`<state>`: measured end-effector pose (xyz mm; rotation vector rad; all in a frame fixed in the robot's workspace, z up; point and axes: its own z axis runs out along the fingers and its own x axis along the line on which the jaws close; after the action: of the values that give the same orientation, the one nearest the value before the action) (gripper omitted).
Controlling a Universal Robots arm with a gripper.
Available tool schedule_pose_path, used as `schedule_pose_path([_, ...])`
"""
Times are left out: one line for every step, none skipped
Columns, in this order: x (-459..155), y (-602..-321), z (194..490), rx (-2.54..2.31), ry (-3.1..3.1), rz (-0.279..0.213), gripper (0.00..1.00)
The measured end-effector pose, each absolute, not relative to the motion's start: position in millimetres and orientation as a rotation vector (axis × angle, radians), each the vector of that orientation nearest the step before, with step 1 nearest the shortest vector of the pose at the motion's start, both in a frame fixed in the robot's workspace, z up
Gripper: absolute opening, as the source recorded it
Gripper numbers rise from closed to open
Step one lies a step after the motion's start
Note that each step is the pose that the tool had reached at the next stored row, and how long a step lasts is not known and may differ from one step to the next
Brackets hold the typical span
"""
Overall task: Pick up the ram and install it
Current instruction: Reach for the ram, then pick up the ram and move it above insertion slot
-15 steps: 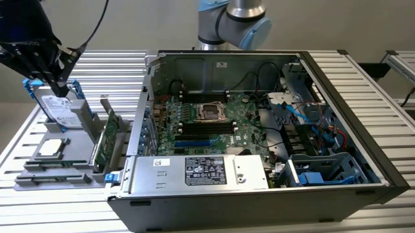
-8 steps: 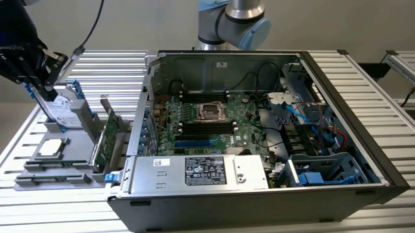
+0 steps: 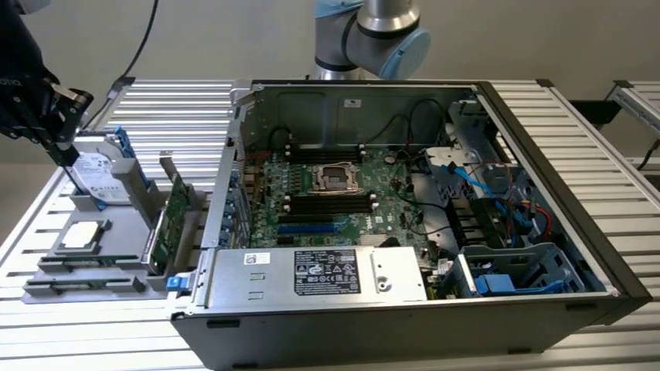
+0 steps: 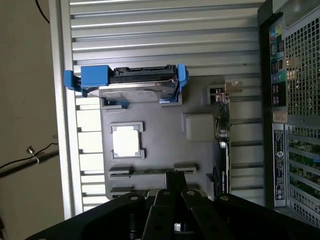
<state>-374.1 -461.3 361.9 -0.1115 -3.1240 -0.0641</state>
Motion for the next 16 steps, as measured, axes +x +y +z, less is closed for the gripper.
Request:
schedule_pose_path([-374.1, -461.3, 361.9, -0.112, -3.124, -0.064, 0.11])
schedule_pose_path([-374.1, -461.3, 361.9, -0.112, -3.124, -0.064, 0.11])
schedule_pose_path([-374.1, -461.3, 361.9, -0.112, -3.124, -0.064, 0.11])
schedule_pose_path([-374.1, -461.3, 361.9, -0.112, -3.124, -0.064, 0.11])
schedule_pose_path([-374.1, -461.3, 361.9, -0.112, -3.124, -0.064, 0.11])
schedule_pose_path([-374.1, -461.3, 361.9, -0.112, -3.124, -0.064, 0.11])
schedule_pose_path([-374.1, -461.3, 361.9, -0.112, -3.124, -0.064, 0.11])
schedule_pose_path([-374.2, -461.3, 361.9, -0.112, -3.124, -0.064, 0.11])
schedule_pose_path([-374.2, -461.3, 361.9, -0.112, -3.124, -0.064, 0.11])
schedule_pose_path([-374.2, -461.3, 361.9, -0.112, -3.124, -0.064, 0.11])
schedule_pose_path([-374.2, -461.3, 361.9, -0.112, -3.124, -0.064, 0.11])
schedule_pose_path([-374.1, -461.3, 361.9, -0.112, -3.124, -0.064, 0.11])
schedule_pose_path([-374.1, -461.3, 361.9, -0.112, -3.124, -0.064, 0.11])
schedule_pose_path([-374.5, -461.3, 361.6, -0.112, -3.124, -0.064, 0.11])
schedule_pose_path([-376.1, -461.2, 360.6, -0.107, -3.125, -0.065, 0.11])
schedule_pose_path([-376.1, -461.3, 359.6, -0.082, -3.126, -0.066, 0.11])
